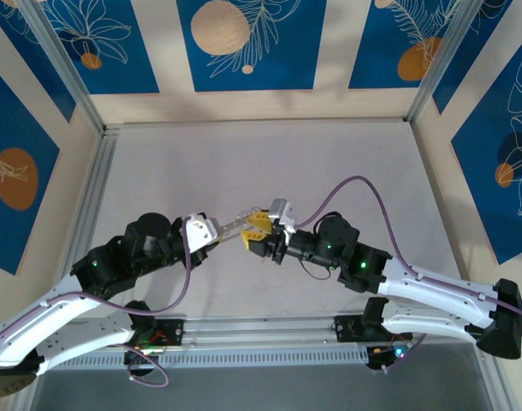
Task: Put the keys on the keyring
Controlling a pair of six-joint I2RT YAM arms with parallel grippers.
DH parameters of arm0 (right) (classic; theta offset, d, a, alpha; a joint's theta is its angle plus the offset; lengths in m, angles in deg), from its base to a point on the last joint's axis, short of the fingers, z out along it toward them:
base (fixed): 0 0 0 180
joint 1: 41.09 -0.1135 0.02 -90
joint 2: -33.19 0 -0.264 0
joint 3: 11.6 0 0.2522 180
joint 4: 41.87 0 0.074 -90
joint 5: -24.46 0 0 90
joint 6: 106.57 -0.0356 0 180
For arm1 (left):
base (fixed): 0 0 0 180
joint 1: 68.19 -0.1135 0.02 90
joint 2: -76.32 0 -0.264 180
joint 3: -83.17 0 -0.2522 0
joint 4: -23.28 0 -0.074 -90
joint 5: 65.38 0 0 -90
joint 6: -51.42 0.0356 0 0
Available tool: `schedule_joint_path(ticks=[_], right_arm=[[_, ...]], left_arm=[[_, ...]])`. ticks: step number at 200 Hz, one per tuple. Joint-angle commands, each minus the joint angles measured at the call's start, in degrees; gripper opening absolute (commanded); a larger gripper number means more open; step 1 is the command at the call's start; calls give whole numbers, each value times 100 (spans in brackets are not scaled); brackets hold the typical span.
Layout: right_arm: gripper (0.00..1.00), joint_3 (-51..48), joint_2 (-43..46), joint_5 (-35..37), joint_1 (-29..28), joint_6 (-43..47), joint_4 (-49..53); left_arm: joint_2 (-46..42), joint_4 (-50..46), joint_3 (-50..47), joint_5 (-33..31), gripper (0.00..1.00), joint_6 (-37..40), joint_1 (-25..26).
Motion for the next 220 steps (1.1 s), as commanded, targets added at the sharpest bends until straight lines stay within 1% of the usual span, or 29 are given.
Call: schedule_joint_path(ticks=[1,58,90,112,143,173,220], right_arm=[[36,159,-4,401,67,16,-34],[37,285,-256,172,150,-10,142],[35,265,-298,24,165,-139,192],[33,193,-239,-76,216,-309,250],[32,80,-178,-338,400,-566,123],[33,100,-314,-729,599,-780,-22],[32,216,-574,-920,642,-837,-9]], left_arm=[[-99,385,9,177,0,-22,-38],[-87,399,19,175,0,-12,-43],[-35,400,29,31,0,-23,-43],[16,404,59,-92,0,-48,-43],[16,395,64,-61,0,-57,-43],[-3,411,72,-12,0,-67,-43],[55,438,64,-65,0,-75,-47]])
